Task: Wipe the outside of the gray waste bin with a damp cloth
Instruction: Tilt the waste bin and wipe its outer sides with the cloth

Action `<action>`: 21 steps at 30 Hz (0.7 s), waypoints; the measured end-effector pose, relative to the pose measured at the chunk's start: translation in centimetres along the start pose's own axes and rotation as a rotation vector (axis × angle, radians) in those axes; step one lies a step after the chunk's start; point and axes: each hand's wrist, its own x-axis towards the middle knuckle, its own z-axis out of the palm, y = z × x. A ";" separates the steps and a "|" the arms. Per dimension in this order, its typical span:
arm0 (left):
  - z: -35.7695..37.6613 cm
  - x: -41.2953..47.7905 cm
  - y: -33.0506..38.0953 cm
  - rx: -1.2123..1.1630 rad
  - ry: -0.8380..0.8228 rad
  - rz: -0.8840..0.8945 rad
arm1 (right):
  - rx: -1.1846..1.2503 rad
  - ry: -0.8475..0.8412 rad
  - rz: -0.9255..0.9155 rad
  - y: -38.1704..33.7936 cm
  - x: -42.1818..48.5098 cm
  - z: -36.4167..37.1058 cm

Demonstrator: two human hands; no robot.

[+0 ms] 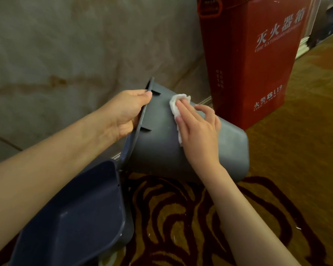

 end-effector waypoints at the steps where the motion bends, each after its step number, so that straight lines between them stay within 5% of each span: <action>1: 0.0 0.1 0.0 -0.004 0.016 -0.009 | -0.010 -0.009 0.030 0.9 -0.4 -0.2; 5: -0.3 0.6 0.1 -0.020 0.042 -0.042 | -0.082 -0.098 0.098 4.2 -1.5 -1.0; 11: 0.2 1.1 0.2 -0.004 0.009 -0.026 | -0.103 -0.187 -0.045 4.5 -1.9 -1.8; 16: 0.7 2.7 1.1 0.061 0.050 -0.098 | 0.069 -0.425 -0.076 4.4 -3.0 -2.5; 21: 1.7 3.7 2.7 0.007 -0.077 -0.146 | 0.005 -0.400 -0.145 4.4 -3.5 -2.3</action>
